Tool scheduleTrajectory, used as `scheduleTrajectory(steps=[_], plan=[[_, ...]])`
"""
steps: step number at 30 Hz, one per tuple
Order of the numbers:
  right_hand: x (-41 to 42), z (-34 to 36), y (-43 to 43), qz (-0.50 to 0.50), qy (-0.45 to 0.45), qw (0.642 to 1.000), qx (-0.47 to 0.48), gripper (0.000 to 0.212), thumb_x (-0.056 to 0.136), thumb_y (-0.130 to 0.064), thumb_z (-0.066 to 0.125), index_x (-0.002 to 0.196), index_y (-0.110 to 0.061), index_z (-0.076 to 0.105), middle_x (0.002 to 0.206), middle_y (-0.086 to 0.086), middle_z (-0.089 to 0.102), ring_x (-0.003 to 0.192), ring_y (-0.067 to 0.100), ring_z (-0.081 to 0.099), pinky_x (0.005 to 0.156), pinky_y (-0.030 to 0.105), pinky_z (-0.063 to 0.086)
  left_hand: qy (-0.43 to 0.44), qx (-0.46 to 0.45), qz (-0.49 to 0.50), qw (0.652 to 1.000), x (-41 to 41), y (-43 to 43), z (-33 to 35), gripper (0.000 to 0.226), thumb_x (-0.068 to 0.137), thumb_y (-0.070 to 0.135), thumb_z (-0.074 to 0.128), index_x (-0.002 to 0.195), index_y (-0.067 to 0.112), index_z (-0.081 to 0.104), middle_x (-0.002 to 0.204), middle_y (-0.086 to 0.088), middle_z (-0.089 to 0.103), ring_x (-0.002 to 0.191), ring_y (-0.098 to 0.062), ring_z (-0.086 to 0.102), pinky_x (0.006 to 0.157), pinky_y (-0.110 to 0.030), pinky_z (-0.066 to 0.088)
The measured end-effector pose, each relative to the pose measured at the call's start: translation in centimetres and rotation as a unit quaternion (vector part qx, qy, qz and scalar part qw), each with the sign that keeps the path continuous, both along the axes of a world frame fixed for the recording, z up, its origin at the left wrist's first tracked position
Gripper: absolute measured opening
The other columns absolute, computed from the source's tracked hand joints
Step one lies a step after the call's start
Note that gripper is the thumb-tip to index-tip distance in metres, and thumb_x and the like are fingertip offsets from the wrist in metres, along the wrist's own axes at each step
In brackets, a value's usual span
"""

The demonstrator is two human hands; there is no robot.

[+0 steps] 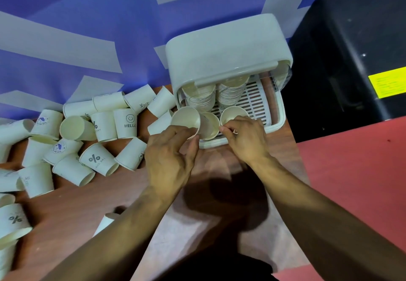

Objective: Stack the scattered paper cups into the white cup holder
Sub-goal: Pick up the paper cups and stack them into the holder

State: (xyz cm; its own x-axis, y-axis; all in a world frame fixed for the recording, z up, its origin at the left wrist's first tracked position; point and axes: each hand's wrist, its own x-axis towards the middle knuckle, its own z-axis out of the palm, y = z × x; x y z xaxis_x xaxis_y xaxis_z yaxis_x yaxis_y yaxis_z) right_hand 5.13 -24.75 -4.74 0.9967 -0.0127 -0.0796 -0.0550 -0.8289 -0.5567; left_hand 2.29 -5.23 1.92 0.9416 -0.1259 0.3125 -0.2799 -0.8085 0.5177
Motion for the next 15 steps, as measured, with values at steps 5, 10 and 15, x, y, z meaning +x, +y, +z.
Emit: scheduleTrajectory(steps=[5,10,15], plan=[[0.1,-0.1,0.2,-0.016,0.011,0.999,0.025,0.018,0.085,-0.036,0.066,0.074,-0.023,0.072,0.070,-0.006,0.064,0.074,0.020,0.059,0.073,0.040,0.047,-0.003,0.008,-0.003,1.000,0.4,-0.8,0.0,0.011,0.089,0.025,0.069,0.096,0.019,0.075,0.091,0.003,0.071,0.082,-0.019,0.065,0.069,-0.033,0.044],[0.1,0.0,0.2,-0.016,0.024,0.999,0.040,0.017,0.086,-0.035,0.067,0.075,-0.024,0.073,0.071,-0.007,0.064,0.076,0.018,0.058,0.076,0.040,0.048,0.024,0.041,-0.021,0.999,1.1,-1.4,-1.1,0.011,0.087,0.026,0.068,0.094,0.022,0.075,0.090,0.003,0.071,0.079,-0.024,0.066,0.070,-0.039,0.047],[0.3,0.1,0.1,-0.017,0.029,0.998,0.046,0.019,0.086,-0.036,0.067,0.074,-0.023,0.072,0.069,-0.009,0.059,0.076,0.018,0.056,0.074,0.038,0.046,0.116,0.108,-0.025,0.987,1.5,-1.3,-2.9,0.020,0.087,0.034,0.062,0.097,0.026,0.076,0.092,0.003,0.073,0.079,-0.027,0.067,0.072,-0.036,0.046]])
